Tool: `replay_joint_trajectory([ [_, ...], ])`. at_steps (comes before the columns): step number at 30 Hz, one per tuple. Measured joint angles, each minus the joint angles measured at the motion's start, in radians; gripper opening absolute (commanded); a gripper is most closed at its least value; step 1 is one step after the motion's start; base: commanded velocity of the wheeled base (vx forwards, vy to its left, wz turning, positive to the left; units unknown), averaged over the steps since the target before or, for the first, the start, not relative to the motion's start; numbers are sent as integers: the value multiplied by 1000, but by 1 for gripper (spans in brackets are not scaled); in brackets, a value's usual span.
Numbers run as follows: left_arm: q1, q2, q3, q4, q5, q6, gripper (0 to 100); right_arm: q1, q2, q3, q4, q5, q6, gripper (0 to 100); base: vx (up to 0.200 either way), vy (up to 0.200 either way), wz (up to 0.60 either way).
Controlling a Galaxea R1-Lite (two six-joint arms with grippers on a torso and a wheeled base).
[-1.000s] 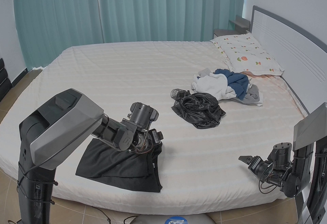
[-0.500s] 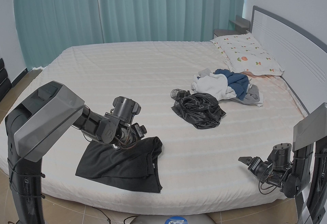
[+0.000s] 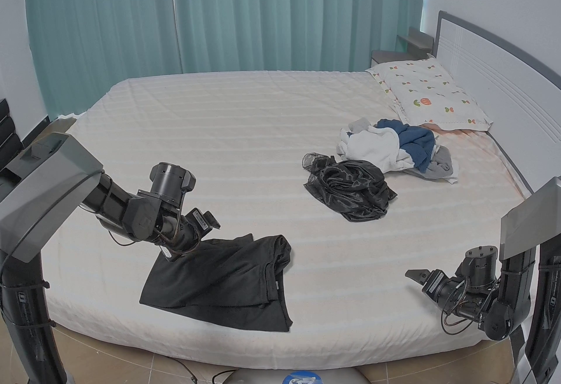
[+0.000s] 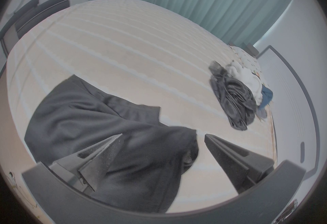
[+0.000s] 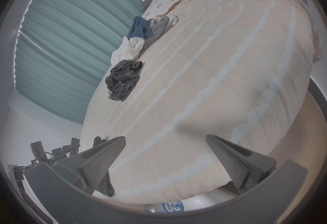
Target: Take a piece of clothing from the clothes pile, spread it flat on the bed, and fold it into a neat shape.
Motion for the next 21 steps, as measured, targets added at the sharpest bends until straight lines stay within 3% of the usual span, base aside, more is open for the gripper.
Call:
replay_joint_trajectory([
  [12, 141, -62, 58, 1, -91, -23, 100, 95, 1, -25, 1, -2, -11, 100, 0, 200, 0],
  [18, 163, -62, 94, -10, -136, -24, 100, 155, 2, -57, 0, 1, -104, 100, 0, 200, 0],
  [21, 166, -58, 113, -22, -160, -23, 100, 174, 2, -79, 0, 43, -147, 100, 0, 200, 0],
])
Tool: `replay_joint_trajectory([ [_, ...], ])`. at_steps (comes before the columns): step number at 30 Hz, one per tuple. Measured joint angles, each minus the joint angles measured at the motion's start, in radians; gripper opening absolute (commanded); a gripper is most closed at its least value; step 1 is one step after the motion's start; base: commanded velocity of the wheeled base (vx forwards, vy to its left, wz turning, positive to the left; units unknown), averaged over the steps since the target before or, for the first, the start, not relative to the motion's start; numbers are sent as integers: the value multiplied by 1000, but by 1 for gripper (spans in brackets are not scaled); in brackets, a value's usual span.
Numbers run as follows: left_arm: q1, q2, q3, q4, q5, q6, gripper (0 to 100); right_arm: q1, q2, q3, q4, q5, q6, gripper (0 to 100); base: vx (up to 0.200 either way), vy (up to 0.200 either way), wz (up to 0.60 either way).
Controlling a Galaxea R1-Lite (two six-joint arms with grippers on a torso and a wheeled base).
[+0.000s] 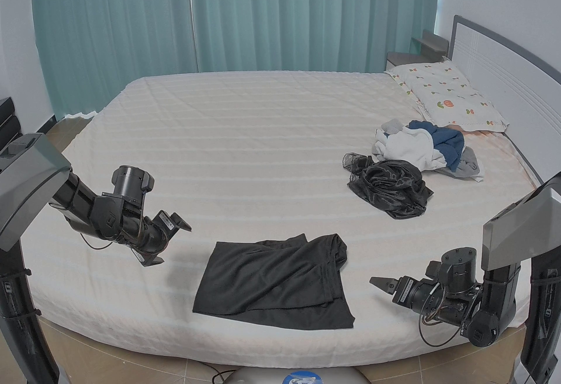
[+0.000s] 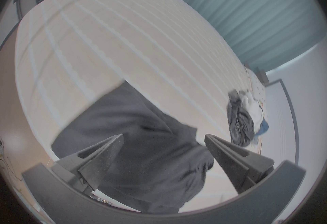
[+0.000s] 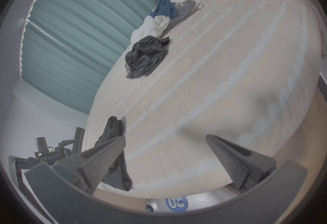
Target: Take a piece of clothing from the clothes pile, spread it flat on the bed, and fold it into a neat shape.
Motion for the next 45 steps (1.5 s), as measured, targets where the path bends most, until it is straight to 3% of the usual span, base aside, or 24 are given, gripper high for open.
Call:
replay_joint_trajectory([
  [5, 9, 6, 37, -61, -33, 3, 100, 10, 13, -29, 0, 101, -16, 100, 0, 200, 0],
  [10, 15, 16, 65, -77, -40, 10, 100, 7, 29, -47, 1, 111, -41, 100, 0, 120, 0],
  [17, 15, 27, 111, -150, -36, 12, 100, -27, 40, -44, 0, 114, -154, 100, 0, 0, 0],
  [30, 10, 35, 132, -165, -34, 16, 100, -49, 70, -82, 1, 117, -161, 100, 0, 0, 0],
  [31, 10, 35, 132, -166, -34, 16, 100, -48, 77, -91, 0, 117, -163, 0, 0, 0, 0],
  [45, 10, 43, 125, -166, -27, 16, 100, -50, 84, -68, 0, 117, -162, 0, 0, 0, 0],
])
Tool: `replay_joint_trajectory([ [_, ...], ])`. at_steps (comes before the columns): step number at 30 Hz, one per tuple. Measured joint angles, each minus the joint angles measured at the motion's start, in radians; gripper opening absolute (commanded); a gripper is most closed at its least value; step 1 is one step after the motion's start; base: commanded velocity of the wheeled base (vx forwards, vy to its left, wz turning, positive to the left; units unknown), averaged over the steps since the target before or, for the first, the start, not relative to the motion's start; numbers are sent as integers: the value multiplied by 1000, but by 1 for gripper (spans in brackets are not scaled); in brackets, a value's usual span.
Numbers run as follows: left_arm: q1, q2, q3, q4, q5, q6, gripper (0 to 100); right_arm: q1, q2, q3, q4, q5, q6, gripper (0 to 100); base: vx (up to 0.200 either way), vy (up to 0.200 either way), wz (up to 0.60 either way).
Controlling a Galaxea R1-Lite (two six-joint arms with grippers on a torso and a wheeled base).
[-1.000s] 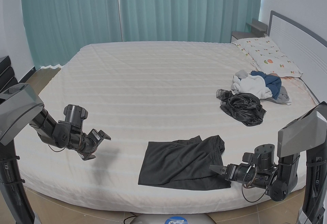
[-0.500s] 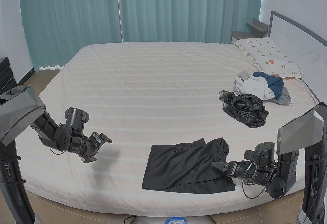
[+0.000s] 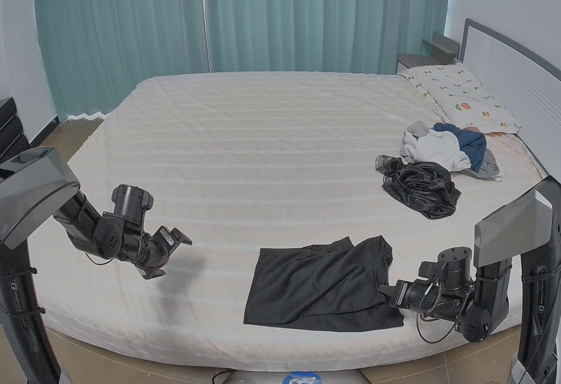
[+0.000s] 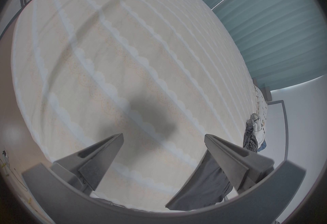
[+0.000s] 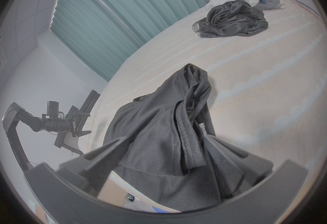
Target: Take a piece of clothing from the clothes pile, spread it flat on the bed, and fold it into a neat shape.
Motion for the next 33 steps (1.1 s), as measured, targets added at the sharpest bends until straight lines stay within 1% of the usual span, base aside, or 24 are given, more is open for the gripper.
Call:
replay_joint_trajectory([
  [4, 0, 2, -2, 0, 0, 0, 100, -3, -37, 52, 0, 15, 1, 0, 0, 0, 0],
  [8, 0, 4, -3, 0, 1, 0, 100, -27, -87, 131, 0, 80, -1, 0, 0, 0, 0],
  [10, 0, 5, -3, 0, 1, 0, 100, -41, -97, 153, 0, 100, -9, 0, 0, 0, 0],
  [18, 0, 5, -3, 1, 2, 0, 100, -80, -55, 196, 0, 107, -93, 0, 0, 0, 0],
  [24, 0, 5, -3, 2, 2, 0, 100, -84, -16, 214, 0, 106, -108, 0, 0, 0, 0],
  [25, 0, 5, -3, 2, 2, 0, 100, -84, -12, 216, -1, 106, -110, 100, 0, 0, 0],
  [33, 0, 5, -9, 2, 6, -6, 100, -87, -19, 213, 0, 106, -108, 100, 0, 0, 0],
])
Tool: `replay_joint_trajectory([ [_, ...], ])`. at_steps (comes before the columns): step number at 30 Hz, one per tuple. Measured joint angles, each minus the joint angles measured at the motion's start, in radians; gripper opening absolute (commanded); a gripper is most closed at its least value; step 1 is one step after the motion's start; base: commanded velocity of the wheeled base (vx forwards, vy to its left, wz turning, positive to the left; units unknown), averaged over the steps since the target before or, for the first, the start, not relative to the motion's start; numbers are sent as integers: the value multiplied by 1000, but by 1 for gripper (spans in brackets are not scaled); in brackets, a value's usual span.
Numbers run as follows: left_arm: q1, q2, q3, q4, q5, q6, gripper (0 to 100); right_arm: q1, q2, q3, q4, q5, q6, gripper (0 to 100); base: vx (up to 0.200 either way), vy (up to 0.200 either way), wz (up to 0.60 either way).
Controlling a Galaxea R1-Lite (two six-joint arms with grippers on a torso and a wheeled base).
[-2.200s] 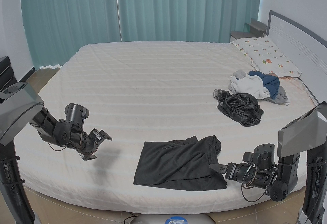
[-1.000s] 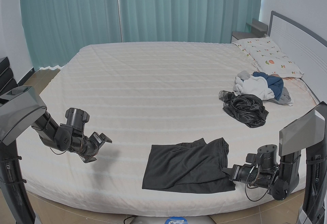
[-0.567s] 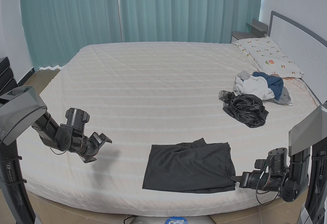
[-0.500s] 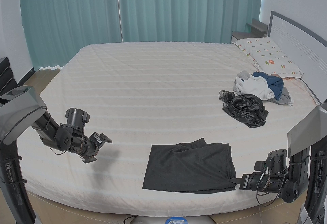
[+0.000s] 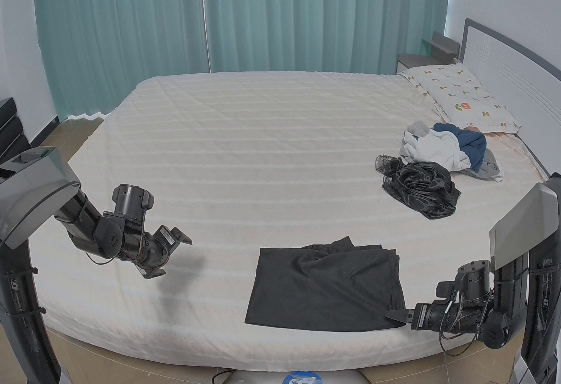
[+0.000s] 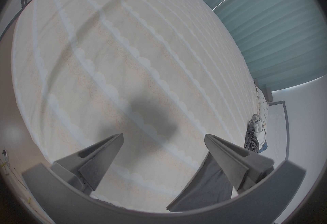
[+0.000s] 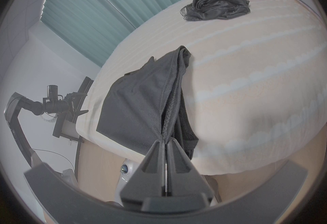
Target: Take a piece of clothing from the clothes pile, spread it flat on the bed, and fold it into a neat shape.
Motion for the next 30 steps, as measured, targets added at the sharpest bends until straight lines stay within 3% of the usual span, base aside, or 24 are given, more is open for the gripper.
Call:
replay_joint_trajectory([
  [7, 0, 0, -1, 0, 1, -1, 100, -10, -67, -43, 0, 1, 37, 100, 171, 0, 0],
  [15, 0, 0, 5, -4, 3, 2, 100, -22, -4, -237, 7, -7, 139, 100, 0, 0, 0],
  [27, -14, 13, 5, -7, 58, 4, 100, -67, 140, -415, 27, -12, 199, 100, 0, 0, 0],
  [28, -15, 15, 4, -6, 60, 4, 100, -71, 143, -425, 26, -13, 218, 0, 0, 0, 0],
  [30, -16, 17, 3, -7, 62, 3, 100, -77, 148, -440, 27, -13, 244, 0, 0, 0, 0],
])
